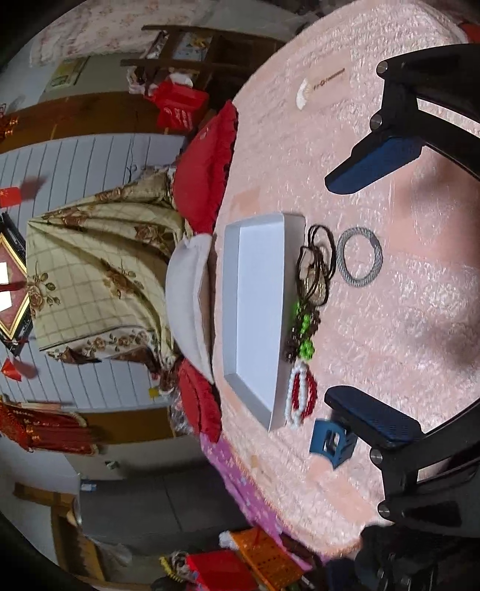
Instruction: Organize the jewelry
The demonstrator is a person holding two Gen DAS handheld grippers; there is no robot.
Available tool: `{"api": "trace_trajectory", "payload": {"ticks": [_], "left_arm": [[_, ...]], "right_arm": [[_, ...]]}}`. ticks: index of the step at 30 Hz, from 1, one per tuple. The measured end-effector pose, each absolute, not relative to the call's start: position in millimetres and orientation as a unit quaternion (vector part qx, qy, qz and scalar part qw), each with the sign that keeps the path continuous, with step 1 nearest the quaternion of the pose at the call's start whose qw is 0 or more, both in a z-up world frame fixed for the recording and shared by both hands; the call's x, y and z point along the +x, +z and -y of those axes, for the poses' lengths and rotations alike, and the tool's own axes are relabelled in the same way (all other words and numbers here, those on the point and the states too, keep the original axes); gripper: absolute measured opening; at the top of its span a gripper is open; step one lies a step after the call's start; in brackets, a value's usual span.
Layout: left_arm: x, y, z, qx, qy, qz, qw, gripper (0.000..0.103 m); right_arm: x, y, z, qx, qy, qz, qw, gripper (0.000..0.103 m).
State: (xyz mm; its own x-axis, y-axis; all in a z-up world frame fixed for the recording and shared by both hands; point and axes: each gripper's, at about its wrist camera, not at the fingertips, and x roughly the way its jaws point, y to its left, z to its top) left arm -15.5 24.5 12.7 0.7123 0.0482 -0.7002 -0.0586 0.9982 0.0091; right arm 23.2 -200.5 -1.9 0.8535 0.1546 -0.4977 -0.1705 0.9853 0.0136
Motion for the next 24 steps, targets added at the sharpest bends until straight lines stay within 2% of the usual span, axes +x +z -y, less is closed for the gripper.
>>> {"api": "trace_trajectory", "payload": {"ticks": [9, 18, 24], "left_arm": [[-8.8, 4.1, -40.6, -0.019, 0.025, -0.404, 0.914, 0.102], [9.2, -13.1, -42.0, -0.024, 0.011, -0.411, 0.911, 0.102], [33.5, -13.2, -44.8, -0.045, -0.032, -0.4, 0.915, 0.102]], "right_arm": [[44.8, -14.8, 204.8, -0.006, 0.076, -0.293, 0.953, 0.103], [15.1, -6.4, 218.6, -0.046, 0.059, -0.271, 0.96, 0.103], [-1.2, -6.5, 231.8, -0.047, 0.062, -0.287, 0.955, 0.103]]}}
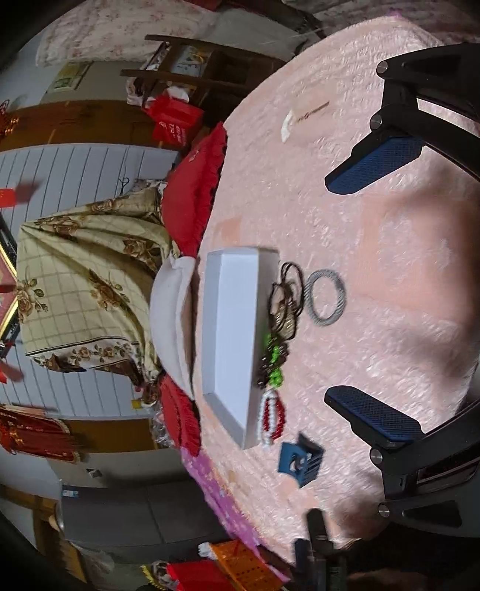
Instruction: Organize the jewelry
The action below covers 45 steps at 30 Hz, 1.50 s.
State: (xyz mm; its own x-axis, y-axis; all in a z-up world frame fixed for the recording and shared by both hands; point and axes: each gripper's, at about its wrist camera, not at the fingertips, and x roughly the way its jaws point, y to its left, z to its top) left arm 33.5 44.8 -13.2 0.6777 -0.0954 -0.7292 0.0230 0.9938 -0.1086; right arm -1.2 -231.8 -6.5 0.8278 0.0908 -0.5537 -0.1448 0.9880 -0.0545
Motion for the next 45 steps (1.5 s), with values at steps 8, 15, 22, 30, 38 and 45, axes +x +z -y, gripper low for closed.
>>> {"api": "trace_trajectory", "payload": {"ticks": [8, 15, 22, 30, 38, 45], "left_arm": [[67.6, -23.0, -39.9, -0.04, -0.059, -0.407, 0.911, 0.102], [75.1, -47.9, -40.8, -0.035, -0.019, -0.433, 0.9, 0.102], [78.9, -51.8, -37.2, -0.046, -0.024, -0.441, 0.896, 0.102], [76.4, -50.1, -37.8, -0.044, -0.019, -0.436, 0.899, 0.102], [75.4, -51.2, -40.3, -0.041, -0.01, -0.437, 0.899, 0.102], [75.5, -52.5, -39.8, -0.04, -0.01, -0.438, 0.898, 0.102]], "right_arm": [[28.8, -4.5, 244.2, -0.05, 0.071, -0.322, 0.943, 0.103], [52.4, -15.3, 254.6, -0.029, 0.025, -0.331, 0.943, 0.103], [56.0, -22.4, 235.9, -0.061, 0.025, -0.335, 0.94, 0.103], [51.9, -21.4, 232.8, -0.065, 0.027, -0.327, 0.943, 0.103], [47.8, -18.9, 233.8, -0.062, 0.027, -0.322, 0.944, 0.103], [47.1, -17.6, 233.4, -0.062, 0.029, -0.323, 0.944, 0.103]]}}
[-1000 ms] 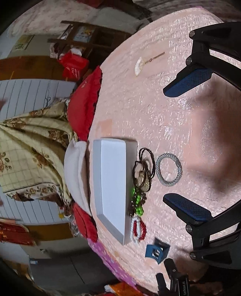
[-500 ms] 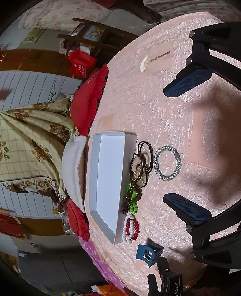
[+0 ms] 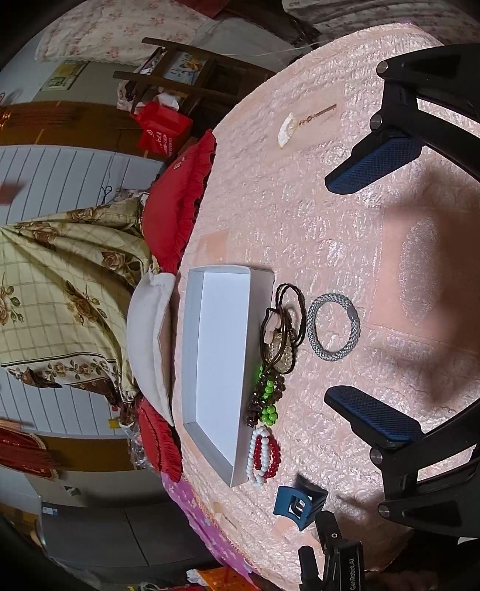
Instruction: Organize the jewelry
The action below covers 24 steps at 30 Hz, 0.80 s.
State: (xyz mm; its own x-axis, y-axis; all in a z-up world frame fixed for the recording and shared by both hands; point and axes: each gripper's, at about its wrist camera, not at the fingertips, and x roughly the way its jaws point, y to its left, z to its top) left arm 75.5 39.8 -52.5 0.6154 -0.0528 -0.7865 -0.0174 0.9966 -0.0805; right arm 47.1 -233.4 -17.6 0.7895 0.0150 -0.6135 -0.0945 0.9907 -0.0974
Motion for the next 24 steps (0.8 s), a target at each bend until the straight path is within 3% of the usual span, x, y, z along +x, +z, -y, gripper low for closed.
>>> {"api": "trace_trajectory", "payload": {"ticks": [24], "left_arm": [[76.1, -54.2, -37.2, -0.039, -0.01, -0.438, 0.898, 0.102]], "right_arm": [[47.7, -18.7, 232.7, -0.06, 0.032, -0.323, 0.944, 0.103]]}}
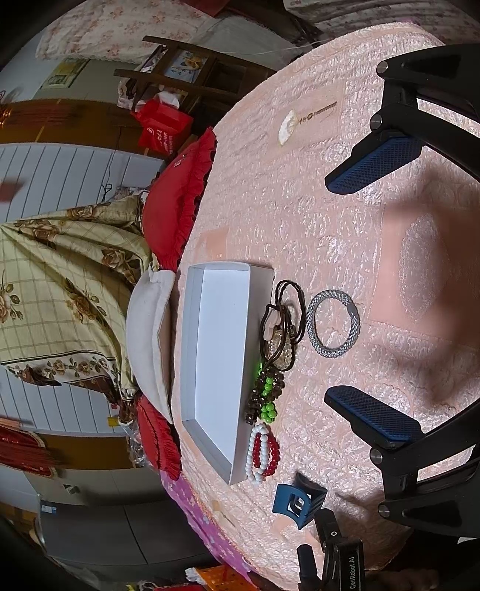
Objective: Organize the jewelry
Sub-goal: 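Grasp the blue claw clip with the left tool while the right tool grasps the grey bangle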
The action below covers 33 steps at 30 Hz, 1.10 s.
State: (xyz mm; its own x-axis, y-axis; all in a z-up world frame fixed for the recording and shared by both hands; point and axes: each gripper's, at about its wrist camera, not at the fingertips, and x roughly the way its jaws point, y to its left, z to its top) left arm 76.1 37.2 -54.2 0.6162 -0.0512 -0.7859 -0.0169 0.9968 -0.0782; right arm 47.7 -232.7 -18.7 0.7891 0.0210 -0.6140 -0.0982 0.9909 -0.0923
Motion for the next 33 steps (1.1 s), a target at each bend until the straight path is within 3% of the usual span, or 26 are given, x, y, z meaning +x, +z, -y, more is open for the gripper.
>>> {"api": "trace_trajectory", "payload": {"ticks": [17, 18, 22, 33], "left_arm": [[107.0, -54.5, -35.8, -0.044, -0.011, -0.462, 0.886, 0.102], [113.4, -55.8, -34.0, -0.036, -0.007, -0.466, 0.884, 0.102], [124.0, -61.6, -35.3, -0.015, 0.004, -0.458, 0.889, 0.102], [125.2, -71.0, -34.6, -0.024, -0.01, -0.465, 0.885, 0.097]], "right_arm": [[67.3, -21.6, 253.7, -0.019, 0.03, -0.351, 0.936, 0.101], [72.1, -23.2, 256.4, -0.024, 0.036, -0.357, 0.933, 0.096], [94.7, -39.2, 261.0, -0.038, 0.092, -0.406, 0.909, 0.058], [134.9, -69.8, 247.5, -0.048, 0.144, -0.451, 0.88, 0.028]]}}
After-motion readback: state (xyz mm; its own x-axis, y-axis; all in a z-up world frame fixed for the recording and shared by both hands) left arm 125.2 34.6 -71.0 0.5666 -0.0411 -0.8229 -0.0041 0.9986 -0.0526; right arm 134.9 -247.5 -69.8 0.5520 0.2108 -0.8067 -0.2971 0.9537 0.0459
